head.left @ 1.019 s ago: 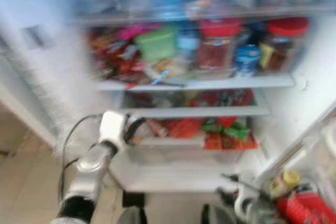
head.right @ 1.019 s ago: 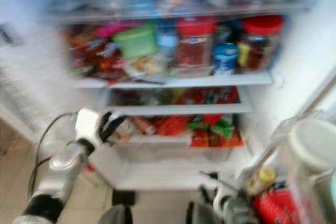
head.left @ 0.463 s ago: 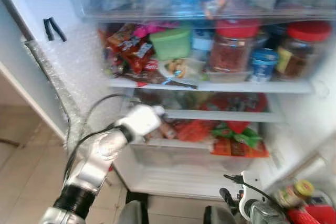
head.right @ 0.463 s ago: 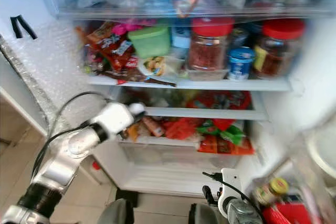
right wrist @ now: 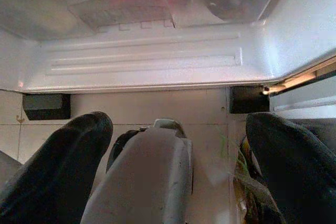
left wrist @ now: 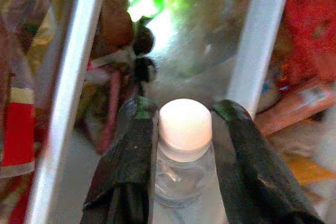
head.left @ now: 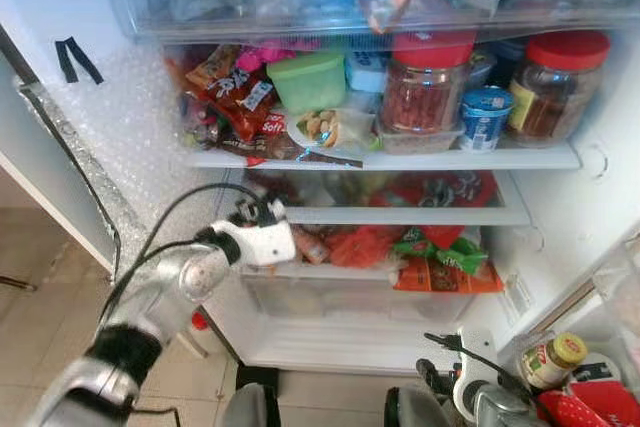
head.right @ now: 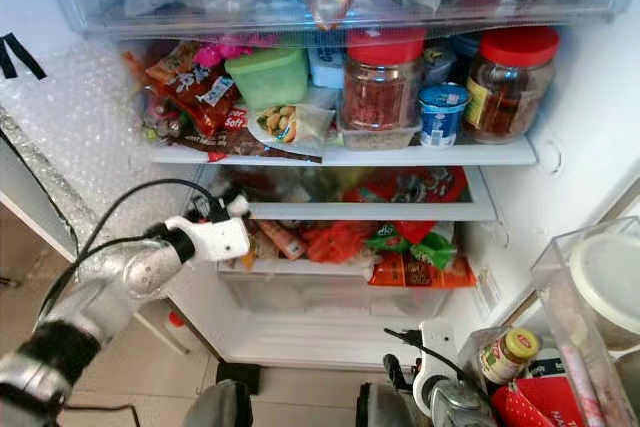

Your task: Restocking fridge

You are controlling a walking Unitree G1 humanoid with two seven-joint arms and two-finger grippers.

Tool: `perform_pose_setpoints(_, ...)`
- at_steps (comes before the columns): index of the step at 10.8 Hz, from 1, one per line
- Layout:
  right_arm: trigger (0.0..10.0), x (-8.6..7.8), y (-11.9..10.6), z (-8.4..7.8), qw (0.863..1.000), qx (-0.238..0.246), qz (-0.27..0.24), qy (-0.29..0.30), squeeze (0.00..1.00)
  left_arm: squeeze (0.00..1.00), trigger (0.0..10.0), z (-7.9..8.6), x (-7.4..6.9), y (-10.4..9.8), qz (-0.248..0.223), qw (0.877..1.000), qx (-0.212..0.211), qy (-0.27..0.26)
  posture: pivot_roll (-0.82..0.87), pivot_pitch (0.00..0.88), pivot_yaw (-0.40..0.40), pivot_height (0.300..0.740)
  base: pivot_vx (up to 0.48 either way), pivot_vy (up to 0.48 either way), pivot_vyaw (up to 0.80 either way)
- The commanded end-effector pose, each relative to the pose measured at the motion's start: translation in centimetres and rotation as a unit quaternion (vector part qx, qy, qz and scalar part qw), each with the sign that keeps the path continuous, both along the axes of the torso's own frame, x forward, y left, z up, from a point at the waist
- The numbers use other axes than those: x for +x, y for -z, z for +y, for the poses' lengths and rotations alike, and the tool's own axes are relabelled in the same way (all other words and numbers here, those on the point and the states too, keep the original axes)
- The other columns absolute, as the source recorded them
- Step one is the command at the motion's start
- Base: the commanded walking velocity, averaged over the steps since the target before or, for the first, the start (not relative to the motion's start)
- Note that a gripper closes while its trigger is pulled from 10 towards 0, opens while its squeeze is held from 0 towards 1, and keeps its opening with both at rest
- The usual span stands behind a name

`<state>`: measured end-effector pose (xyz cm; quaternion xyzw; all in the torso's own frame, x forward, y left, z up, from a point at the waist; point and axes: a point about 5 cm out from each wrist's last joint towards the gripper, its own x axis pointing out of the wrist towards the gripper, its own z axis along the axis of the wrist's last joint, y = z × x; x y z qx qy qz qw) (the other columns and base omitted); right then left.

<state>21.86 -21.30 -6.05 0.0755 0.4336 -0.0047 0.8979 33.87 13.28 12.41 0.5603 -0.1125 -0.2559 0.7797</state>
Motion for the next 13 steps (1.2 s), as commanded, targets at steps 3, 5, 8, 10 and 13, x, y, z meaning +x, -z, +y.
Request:
perform_pose_setpoints(3,10.0,-0.4,0.2,-0.3,1.0,-0.001,0.003,0.011,0.0,0.0,10.0,-0.1,1.7,-0.3,-0.079,0.996,0.009,-0.028,-0.05,0.081,0.059,0.63,0.0,0.0,0.0)
perform_pose_setpoints(5,10.0,-0.6,0.3,-0.2,1.0,-0.001,0.004,0.013,0.0,0.0,10.0,-1.1,1.7,-1.0,-0.103,0.992,-0.066,-0.011,-0.06,0.092,0.069,0.63,0.0,0.0,0.0)
perform_pose_setpoints(8,10.0,-0.8,0.5,-0.1,1.0,0.002,0.007,0.017,0.0,0.0,10.0,-1.6,2.0,0.5,-0.025,0.992,-0.115,-0.038,-0.07,0.111,0.077,0.63,0.0,0.0,0.0)
perform_pose_setpoints(10,10.0,-1.0,0.6,-0.1,1.0,0.002,0.008,0.02,0.0,0.0,10.0,-1.1,2.1,1.4,0.016,0.988,-0.138,-0.061,-0.08,0.119,0.081,0.63,0.0,0.0,0.0)
perform_pose_setpoints(13,10.0,-1.5,0.8,-0.2,1.0,0.003,0.013,0.021,0.0,0.0,10.0,0.1,2.4,1.8,0.018,0.989,-0.114,-0.095,-0.07,0.136,0.083,0.63,0.0,0.0,0.0)
